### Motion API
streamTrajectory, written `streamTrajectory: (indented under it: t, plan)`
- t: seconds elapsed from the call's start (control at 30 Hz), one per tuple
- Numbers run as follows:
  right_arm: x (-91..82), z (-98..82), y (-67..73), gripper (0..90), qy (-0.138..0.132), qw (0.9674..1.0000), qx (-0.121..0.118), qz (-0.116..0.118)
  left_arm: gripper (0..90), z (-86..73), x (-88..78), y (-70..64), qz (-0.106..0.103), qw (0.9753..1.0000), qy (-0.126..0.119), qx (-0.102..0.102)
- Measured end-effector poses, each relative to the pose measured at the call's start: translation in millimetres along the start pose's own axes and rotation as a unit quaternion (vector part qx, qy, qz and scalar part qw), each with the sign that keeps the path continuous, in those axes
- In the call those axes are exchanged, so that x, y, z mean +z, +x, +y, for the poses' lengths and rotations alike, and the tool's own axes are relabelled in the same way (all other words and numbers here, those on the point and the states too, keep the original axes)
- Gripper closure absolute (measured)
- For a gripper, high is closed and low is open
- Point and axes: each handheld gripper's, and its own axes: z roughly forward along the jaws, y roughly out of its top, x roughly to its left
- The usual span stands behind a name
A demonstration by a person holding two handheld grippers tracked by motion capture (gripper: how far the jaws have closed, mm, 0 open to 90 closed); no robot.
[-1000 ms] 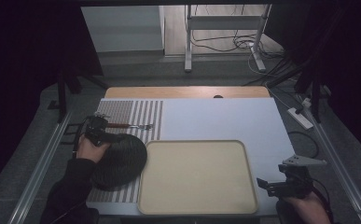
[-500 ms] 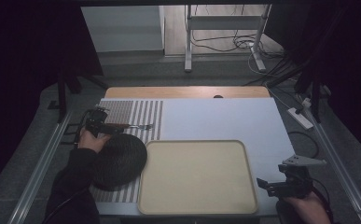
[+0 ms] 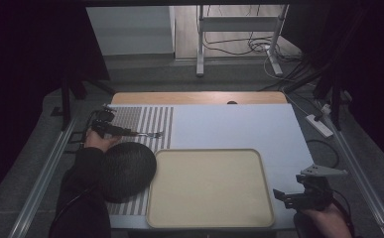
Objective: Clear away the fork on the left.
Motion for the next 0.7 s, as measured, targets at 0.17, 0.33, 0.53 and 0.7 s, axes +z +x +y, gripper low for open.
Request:
streamTrajectory:
  t: [0.17,0.33,0.53,0.7]
  plan:
    - [0.0,0.0,0.0,0.1,0.000,1.0000,0.000,0.001,22.0,2.9,-0.4,8.5,-0.005,0.9999,-0.011,-0.005]
    - [0.0,0.0,0.1,0.1,0.000,1.0000,-0.001,0.001,63.3,2.1,5.7,16.1,-0.002,0.9998,0.002,-0.019]
    - [0.0,0.0,0.1,0.1,0.000,1.0000,-0.002,0.002,89.0,0.0,13.3,21.3,0.010,0.9997,0.011,-0.021]
    - [-0.1,-0.1,0.0,0.1,0.000,1.0000,-0.002,0.003,89.1,-4.0,10.3,20.2,0.001,0.9996,0.027,-0.012]
